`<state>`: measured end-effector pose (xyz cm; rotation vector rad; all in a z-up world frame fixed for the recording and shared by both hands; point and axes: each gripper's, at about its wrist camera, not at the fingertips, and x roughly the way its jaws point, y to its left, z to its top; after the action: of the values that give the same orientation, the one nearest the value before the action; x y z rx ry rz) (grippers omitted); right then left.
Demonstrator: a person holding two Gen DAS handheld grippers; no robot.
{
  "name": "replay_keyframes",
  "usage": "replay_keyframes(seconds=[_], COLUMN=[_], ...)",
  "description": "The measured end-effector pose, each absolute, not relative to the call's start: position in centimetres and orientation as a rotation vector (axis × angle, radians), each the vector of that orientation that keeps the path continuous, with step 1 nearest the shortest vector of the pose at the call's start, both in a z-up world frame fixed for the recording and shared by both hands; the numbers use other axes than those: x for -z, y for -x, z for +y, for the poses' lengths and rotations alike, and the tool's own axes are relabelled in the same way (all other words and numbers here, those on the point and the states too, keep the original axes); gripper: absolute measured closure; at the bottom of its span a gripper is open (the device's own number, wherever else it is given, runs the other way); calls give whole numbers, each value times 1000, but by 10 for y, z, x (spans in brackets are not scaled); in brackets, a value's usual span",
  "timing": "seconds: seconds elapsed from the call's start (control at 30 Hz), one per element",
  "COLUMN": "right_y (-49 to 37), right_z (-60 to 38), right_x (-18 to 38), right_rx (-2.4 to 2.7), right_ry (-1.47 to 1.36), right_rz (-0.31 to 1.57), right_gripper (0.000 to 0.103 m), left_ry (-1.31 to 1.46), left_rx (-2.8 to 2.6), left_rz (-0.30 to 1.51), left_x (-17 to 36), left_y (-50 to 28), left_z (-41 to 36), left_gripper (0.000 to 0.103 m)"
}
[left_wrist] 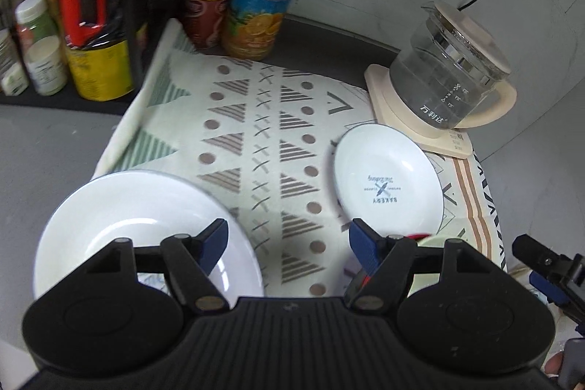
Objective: Organize plates and bowls
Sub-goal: 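Move both grippers to the white 'BAKERY' plate, then close both grippers on the 'BAKERY' plate rim and lift it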
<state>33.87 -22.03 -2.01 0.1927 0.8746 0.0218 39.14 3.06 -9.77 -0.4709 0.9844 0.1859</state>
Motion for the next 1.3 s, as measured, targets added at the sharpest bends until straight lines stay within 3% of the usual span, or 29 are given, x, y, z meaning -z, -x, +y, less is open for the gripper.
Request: replay_keyframes(seconds=[0.4, 0.6, 0.77, 0.93, 1.0, 1.3], right_y=[-397, -421, -441, -459, -465, -480], right_z=[-245, -250, -253, -261, -264, -276], right_x=[52, 71, 90, 110, 118, 151], right_rx=[19, 16, 10, 19, 8, 17], right_ry=[-283, -308, -331, -366, -399, -501], right_rz=[979, 1053, 1134, 1218, 1257, 1370], right_gripper=[9, 21, 40, 60, 65, 72], left_ry=[504, 525, 554, 600, 621, 639], left_rx=[-174, -155, -150, -129, -121, -106], left_rz=[1056, 1092, 1132, 1190, 1210, 1240], left_x=[122, 139, 157, 177, 184, 200], left_y=[-447, -468, -481, -492, -496, -510], left_z=[29, 24, 19, 15, 12, 0], left_gripper=[32, 36, 48, 71, 76, 84])
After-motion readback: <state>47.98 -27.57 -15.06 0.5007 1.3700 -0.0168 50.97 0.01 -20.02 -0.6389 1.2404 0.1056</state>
